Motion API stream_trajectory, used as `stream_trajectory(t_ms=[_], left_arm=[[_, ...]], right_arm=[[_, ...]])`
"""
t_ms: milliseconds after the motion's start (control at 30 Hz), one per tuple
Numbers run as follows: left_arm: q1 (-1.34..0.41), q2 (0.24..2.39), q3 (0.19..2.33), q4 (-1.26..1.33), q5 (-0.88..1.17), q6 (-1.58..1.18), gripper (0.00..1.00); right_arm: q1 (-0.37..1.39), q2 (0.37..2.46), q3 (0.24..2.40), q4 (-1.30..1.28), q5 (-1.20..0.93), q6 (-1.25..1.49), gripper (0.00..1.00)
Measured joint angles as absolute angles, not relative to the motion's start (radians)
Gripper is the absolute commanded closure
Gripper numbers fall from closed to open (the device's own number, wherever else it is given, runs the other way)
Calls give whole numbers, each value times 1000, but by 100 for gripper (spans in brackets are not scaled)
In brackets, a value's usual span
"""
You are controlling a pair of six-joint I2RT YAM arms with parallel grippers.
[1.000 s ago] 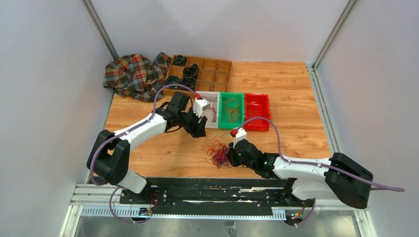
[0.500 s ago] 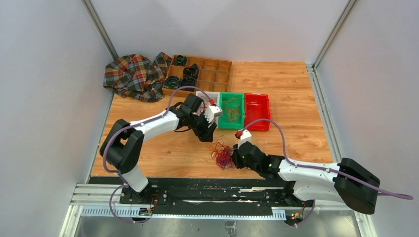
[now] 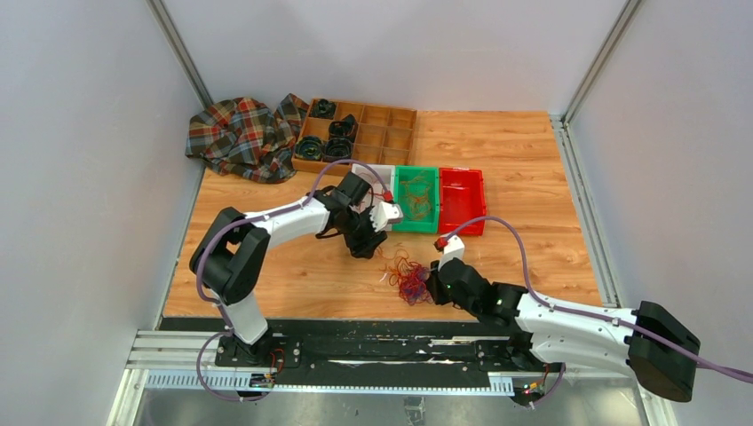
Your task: Untangle the cables
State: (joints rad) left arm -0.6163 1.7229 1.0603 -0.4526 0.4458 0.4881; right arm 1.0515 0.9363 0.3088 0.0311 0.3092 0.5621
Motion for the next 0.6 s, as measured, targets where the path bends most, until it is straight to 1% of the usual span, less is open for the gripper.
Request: stream_trajectory(t_ms=[100,133,167,200,300,333,467,533,600], left_arm=[[-638,1738,1061,-456,389,501,51],[-648,1747,1063,-458,370,502,54],[-653,1753,1063,-459,358,501,60],[-659,1761,1063,-461,343,502,68],[-664,1765,1066,-458,312,500,95],[-664,1765,1066,-459,305,505,99],[-664,1744,1066,-482,296,499,99],[-664,1705,1066,-514,310,496,99],[-664,1638,1073,-561,330,490,99]], right_arm=[[1052,934,309,23,312,562,95],[1052,932,309,22,313,562,95],[1052,929,309,20,315,562,95],[1052,924,309,17,315,562,95],[1052,899,310,3,319,562,95],[1052,889,311,-4,321,562,95],[1052,844,317,-27,336,561,94],[1052,817,317,-32,345,561,94],[1052,788,317,-36,353,561,91]])
